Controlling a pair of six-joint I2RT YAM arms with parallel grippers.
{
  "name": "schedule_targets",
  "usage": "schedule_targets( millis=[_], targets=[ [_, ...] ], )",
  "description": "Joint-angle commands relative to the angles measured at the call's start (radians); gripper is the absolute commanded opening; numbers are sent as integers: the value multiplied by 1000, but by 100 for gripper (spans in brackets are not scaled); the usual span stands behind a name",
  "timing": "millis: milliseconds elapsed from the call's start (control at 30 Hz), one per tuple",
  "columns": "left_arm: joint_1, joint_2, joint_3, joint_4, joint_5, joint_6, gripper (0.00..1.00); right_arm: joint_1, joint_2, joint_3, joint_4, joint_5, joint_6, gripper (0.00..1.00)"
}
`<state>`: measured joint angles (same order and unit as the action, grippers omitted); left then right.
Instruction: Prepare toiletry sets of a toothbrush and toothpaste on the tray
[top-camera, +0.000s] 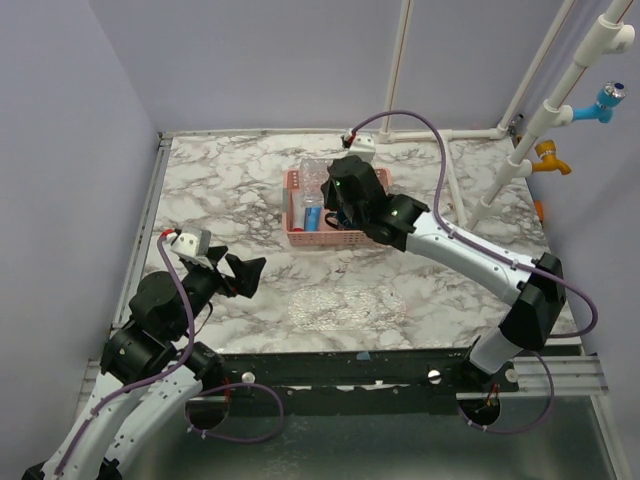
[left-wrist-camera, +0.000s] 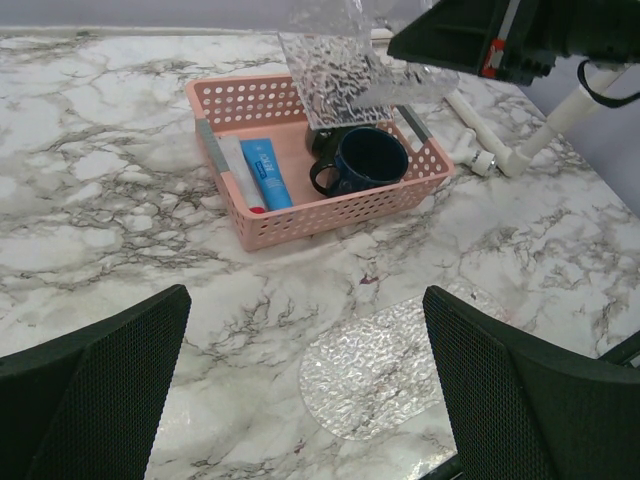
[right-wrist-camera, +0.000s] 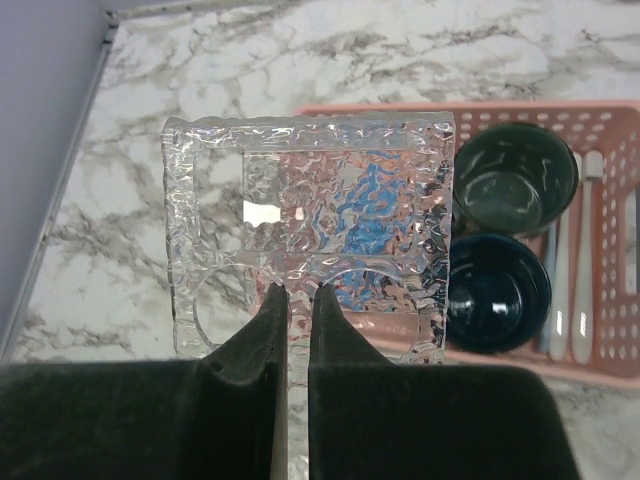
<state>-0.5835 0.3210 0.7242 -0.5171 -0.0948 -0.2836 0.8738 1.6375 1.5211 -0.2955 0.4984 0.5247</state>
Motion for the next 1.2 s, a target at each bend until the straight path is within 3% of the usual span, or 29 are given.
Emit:
schedule_targets(
  millis=[0, 300, 733, 1167],
  targets=[
    [5, -2, 0, -8, -9, 7, 99, 86, -79, -80, -104, 179, 53, 1],
    [4, -3, 1, -11, -11, 8, 99, 214, -198, -234, -261, 271, 255, 1],
    [4, 1, 1, -12, -16, 7, 99, 341, -252, -428, -387, 245, 554, 1],
    [4, -1, 1, -12, -16, 6, 99, 416, -244, -499, -428, 206, 684, 1]
  ],
)
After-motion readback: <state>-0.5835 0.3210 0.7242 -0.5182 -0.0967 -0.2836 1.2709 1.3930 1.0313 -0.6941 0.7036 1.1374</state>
